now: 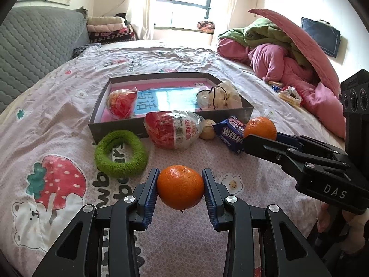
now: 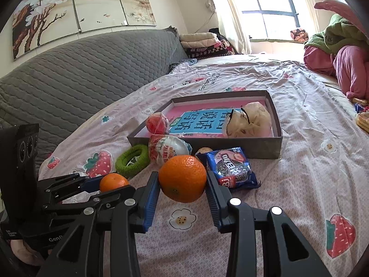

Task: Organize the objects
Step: 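Lift both held oranges and carry them over the grey box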

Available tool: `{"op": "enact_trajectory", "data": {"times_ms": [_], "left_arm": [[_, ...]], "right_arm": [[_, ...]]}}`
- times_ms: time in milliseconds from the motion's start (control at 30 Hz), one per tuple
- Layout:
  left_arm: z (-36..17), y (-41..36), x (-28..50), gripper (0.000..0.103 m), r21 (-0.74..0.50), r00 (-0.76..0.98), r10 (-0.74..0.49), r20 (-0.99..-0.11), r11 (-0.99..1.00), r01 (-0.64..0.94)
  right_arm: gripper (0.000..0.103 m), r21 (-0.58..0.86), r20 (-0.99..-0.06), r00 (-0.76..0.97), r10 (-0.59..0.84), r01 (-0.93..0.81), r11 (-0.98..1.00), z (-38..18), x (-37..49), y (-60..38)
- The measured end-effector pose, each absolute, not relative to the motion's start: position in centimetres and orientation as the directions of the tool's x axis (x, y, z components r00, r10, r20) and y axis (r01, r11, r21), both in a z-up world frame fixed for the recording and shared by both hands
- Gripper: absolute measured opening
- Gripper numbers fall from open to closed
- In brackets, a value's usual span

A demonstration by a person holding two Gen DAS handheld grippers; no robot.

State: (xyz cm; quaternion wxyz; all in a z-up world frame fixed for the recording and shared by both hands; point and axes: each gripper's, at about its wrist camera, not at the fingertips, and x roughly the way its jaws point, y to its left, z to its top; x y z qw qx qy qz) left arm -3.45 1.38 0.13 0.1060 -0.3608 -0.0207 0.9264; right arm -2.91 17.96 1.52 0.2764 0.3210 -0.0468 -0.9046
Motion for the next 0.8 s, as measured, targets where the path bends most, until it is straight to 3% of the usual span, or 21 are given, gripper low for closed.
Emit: {"op": "enact_trajectory", "data": {"times_ms": [800], "left_arm": [[2.5,1.1,-6.5,0.038,-0.097,-0.752,0.172,-0.636,-0.985,-0.144]], "right_arm": [[0.04,0.193,-0.518,-0.695,-0.498,0.473,-0.86,2.8,-2.9,17.5]]}}
